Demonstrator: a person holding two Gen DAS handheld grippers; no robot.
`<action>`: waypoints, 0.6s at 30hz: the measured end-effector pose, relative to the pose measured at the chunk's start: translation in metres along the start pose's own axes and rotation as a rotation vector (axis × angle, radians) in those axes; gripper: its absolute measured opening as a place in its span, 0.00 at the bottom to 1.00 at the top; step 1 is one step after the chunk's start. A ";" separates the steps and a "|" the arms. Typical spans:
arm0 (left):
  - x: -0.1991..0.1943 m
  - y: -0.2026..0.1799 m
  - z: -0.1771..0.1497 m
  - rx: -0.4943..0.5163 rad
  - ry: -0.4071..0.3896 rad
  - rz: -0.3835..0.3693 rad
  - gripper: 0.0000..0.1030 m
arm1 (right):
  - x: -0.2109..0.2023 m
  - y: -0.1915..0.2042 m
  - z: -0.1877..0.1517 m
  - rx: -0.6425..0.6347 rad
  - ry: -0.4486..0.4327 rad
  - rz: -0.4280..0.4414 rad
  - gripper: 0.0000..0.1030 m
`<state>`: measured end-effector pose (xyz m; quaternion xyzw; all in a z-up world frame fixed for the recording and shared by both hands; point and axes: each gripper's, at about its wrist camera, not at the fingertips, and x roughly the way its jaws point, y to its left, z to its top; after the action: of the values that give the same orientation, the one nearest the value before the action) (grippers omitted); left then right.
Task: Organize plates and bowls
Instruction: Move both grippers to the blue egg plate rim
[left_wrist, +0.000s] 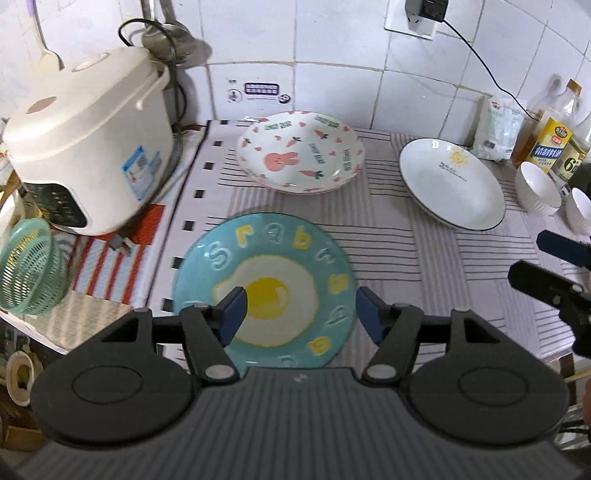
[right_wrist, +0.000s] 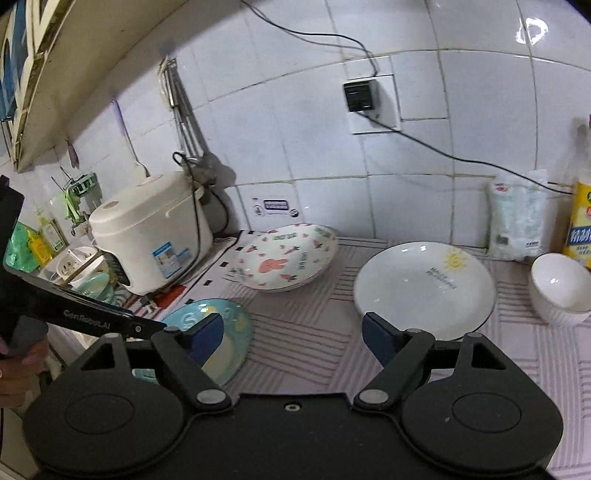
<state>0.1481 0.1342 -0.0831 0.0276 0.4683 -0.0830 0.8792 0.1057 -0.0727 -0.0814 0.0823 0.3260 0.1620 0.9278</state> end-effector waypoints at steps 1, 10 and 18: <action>-0.001 0.004 -0.002 0.009 -0.007 0.005 0.64 | 0.002 0.006 -0.004 -0.002 -0.002 -0.003 0.84; 0.004 0.047 -0.017 0.001 -0.017 0.015 0.73 | 0.015 0.046 -0.024 -0.090 -0.127 -0.031 0.88; 0.029 0.082 -0.026 -0.030 0.033 0.039 0.80 | 0.057 0.059 -0.028 -0.040 -0.099 0.010 0.88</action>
<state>0.1571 0.2146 -0.1238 0.0251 0.4833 -0.0584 0.8732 0.1155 0.0036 -0.1210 0.0731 0.2759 0.1687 0.9435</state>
